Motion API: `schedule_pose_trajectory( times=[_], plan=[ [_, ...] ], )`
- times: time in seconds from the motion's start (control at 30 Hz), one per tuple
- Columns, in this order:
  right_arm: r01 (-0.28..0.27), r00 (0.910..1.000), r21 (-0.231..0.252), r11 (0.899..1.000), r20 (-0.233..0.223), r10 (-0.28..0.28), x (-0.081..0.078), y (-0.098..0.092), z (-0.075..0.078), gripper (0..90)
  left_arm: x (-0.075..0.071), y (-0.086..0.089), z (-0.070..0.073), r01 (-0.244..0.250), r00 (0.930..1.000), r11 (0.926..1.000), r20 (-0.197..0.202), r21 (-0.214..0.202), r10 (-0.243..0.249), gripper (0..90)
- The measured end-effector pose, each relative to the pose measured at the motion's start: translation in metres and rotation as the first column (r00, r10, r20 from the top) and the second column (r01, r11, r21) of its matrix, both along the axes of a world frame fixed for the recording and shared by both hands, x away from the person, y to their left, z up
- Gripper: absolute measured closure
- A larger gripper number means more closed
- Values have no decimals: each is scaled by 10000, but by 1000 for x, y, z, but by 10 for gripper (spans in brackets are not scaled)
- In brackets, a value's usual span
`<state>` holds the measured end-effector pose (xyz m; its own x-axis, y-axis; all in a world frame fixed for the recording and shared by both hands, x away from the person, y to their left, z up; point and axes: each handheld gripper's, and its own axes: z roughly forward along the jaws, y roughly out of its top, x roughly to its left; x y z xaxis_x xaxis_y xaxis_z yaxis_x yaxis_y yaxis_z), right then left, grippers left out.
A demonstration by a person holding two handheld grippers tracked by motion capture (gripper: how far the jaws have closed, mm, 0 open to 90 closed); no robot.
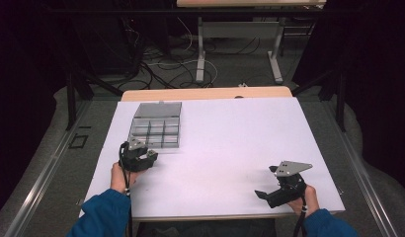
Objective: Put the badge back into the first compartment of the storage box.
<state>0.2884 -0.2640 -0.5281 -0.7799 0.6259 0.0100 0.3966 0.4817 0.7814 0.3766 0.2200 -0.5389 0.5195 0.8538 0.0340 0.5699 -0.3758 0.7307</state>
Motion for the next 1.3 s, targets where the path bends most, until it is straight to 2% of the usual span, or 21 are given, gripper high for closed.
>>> schedule_pose_trajectory(
  times=[0.1, 0.13, 0.17, 0.27, 0.3, 0.33, 0.37, 0.43, 0.5, 0.8, 1.0, 1.07, 1.1, 1.13, 1.2, 1.23, 1.3],
  plan=[
    [-44, 10000, -9, 10000, 43, 44, 0, 0, 0, 0, -1, 2, 2, -46, 9999, 9999, -93, 92, 47, 509],
    [-83, 9999, -31, 10000, 99, 83, 1, 0, 0, 0, -1, 3, 2, -9, 10000, 10000, 58, 76, 9, 509],
    [-85, 9999, -22, 10000, 76, 86, 1, 0, 0, 0, -1, 3, 3, 4, 10000, 10000, -12, 77, -4, 509],
    [-3, 10000, 0, 10000, 38, 3, 0, 0, 0, 0, -2, 6, 5, -98, 9999, 9999, 102, 76, 97, 509],
    [-111, 9998, -32, 9999, 155, 111, 1, -1, 0, 0, -2, 6, 6, -94, 9999, 10000, 61, 21, 94, 509],
    [-119, 9998, -37, 9999, 183, 120, 2, -1, 0, 0, -2, 6, 5, -201, 9996, 9997, 219, -164, 205, 509],
    [-81, 9999, -12, 10000, 135, 81, 1, -1, 0, 0, -2, 9, 7, -120, 9999, 9999, 52, 26, 120, 509],
    [-39, 10000, 13, 10000, 90, 39, 1, 0, 0, 0, -2, 9, 7, -211, 9997, 9998, 107, -66, 211, 509],
    [11, 9998, 59, 10000, 187, -12, 1, 0, 0, 0, -2, 11, 8, -216, 9996, 9998, 187, 47, 215, 509],
    [-57, 9998, 91, 9999, 206, 55, 1, 0, 0, 0, -4, 23, 14, -525, 9982, 9985, 266, -159, 529, 509],
    [-71, 9997, -87, 9999, 253, 73, 1, 0, 0, 0, -3, 29, 16, -670, 9971, 9974, 351, -247, 679, 509],
    [-38, 10000, -81, 10000, 71, 38, 0, 0, 0, 0, -2, 31, 16, -706, 9968, 9972, 367, -252, 715, 509],
    [-42, 10000, -81, 10000, 78, 43, 0, 0, 0, 0, -2, 31, 16, -753, 9966, 9967, 318, -318, 763, 509],
    [-63, 9998, -120, 9999, 167, 65, 1, 0, 1, 0, -2, 32, 16, -739, 9965, 9970, 377, -218, 747, 509],
    [-70, 9997, -94, 9999, 244, 72, 1, 0, 0, 0, -2, 32, 16, -828, 9957, 9959, 397, -363, 842, 509],
    [-144, 9997, -107, 9998, 206, 147, 1, 0, 0, 0, -2, 33, 17, -759, 9963, 9968, 386, -229, 768, 509],
    [-61, 10000, -94, 9999, 61, 61, 0, 0, 1, 0, -2, 33, 16, -865, 9951, 9953, 446, -440, 885, 509]
  ],
)
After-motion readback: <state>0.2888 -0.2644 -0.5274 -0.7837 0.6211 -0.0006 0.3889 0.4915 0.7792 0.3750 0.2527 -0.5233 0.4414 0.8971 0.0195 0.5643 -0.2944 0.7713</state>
